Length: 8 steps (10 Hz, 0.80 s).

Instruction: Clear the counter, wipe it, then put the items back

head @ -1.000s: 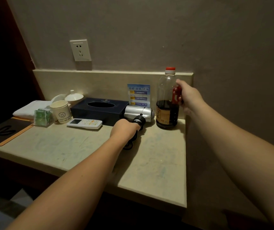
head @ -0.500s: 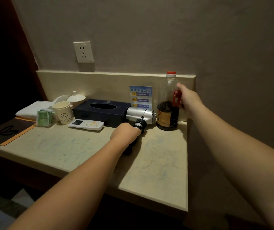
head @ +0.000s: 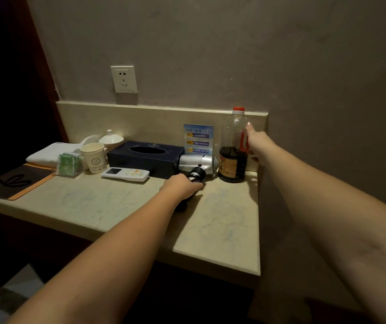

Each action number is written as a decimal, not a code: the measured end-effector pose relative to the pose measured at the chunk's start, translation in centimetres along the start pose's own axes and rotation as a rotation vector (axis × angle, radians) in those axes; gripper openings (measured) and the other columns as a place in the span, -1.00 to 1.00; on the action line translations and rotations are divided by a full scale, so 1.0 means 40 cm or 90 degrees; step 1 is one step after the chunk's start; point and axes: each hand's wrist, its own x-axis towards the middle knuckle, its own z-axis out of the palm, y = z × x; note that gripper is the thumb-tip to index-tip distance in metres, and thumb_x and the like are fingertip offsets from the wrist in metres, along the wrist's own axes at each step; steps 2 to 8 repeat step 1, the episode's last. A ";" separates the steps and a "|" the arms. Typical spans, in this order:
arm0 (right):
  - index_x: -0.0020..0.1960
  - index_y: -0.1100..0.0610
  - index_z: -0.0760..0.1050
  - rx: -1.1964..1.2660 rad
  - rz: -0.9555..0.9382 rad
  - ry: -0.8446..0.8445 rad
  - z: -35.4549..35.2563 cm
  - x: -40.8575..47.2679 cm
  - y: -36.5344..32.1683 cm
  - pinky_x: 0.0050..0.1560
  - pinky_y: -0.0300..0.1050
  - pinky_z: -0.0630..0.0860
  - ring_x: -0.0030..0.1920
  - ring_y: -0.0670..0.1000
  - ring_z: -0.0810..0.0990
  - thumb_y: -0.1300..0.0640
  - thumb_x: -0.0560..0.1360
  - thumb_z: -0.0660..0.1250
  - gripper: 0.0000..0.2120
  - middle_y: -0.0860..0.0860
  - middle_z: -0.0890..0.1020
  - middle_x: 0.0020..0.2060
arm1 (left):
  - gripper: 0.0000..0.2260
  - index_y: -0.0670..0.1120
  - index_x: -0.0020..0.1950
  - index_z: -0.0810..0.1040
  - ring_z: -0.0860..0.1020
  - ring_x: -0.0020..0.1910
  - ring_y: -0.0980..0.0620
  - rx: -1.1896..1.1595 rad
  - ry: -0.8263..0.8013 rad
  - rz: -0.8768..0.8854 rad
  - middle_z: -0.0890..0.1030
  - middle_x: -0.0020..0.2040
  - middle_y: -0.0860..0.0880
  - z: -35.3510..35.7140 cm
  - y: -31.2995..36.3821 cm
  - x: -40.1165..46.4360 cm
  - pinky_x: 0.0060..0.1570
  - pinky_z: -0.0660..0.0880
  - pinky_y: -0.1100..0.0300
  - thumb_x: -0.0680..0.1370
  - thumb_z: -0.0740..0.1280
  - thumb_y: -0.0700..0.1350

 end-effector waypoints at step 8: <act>0.53 0.15 0.07 -0.037 0.004 0.055 0.014 -0.028 0.009 0.35 0.23 0.32 0.39 0.26 0.32 -0.32 0.54 0.02 -0.26 0.18 0.27 0.46 | -0.40 -0.10 0.27 0.45 0.56 -0.01 -0.07 0.003 0.022 0.031 0.57 0.06 -0.08 -0.018 -0.029 -0.029 0.05 0.56 0.01 0.44 0.31 0.32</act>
